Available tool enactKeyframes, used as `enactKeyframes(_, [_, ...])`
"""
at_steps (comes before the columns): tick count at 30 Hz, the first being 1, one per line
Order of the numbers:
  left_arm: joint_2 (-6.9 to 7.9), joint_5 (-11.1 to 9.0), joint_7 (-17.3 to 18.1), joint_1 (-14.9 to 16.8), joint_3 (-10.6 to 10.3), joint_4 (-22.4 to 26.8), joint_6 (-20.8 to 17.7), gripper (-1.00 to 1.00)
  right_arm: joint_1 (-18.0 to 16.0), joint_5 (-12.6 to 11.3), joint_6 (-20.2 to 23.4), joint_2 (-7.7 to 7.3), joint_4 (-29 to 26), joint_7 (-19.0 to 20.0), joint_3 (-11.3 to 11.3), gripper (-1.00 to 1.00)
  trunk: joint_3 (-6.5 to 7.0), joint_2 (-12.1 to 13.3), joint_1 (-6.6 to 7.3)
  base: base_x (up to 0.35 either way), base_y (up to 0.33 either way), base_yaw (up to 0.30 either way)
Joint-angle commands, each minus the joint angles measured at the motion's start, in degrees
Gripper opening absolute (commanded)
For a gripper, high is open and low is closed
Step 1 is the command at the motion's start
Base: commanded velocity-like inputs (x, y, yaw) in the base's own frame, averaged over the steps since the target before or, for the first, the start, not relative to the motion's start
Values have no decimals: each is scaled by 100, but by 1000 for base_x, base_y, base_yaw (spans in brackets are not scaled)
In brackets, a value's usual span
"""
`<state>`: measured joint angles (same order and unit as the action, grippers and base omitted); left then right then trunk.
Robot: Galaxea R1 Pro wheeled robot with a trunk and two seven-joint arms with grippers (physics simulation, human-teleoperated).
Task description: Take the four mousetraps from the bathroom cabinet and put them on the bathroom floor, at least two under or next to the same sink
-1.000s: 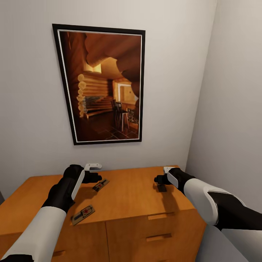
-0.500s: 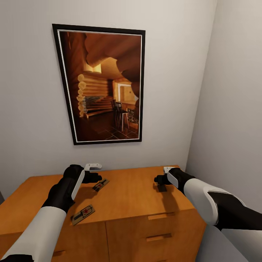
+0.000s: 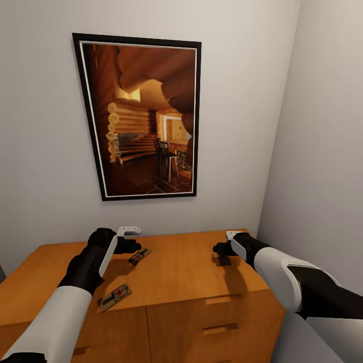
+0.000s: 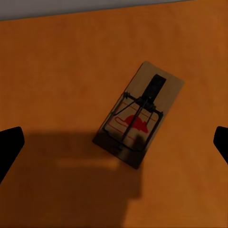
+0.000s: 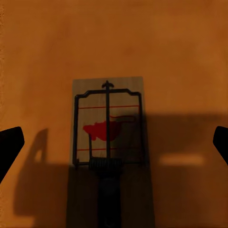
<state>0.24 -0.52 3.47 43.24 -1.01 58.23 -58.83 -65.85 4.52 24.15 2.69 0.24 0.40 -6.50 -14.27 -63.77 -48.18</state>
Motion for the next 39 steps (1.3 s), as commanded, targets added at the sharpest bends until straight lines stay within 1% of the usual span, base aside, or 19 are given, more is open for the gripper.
enactKeyframes(1, [3,-1,12,4,-7,4,-23,100,-6,48,16,1,2,4,-44,100,-8,-6,-1,0,0,0])
enactKeyframes(16, [3,-1,20,7,-5,4,-23,100,56,85,-17,34,10,-70,-37,100,-8,-6,-1,0,0,0])
enactKeyframes(39, [3,-9,31,4,-6,10,-23,100,90,92,-58,30,11,-92,-36,100,-8,-6,-1,0,0,0])
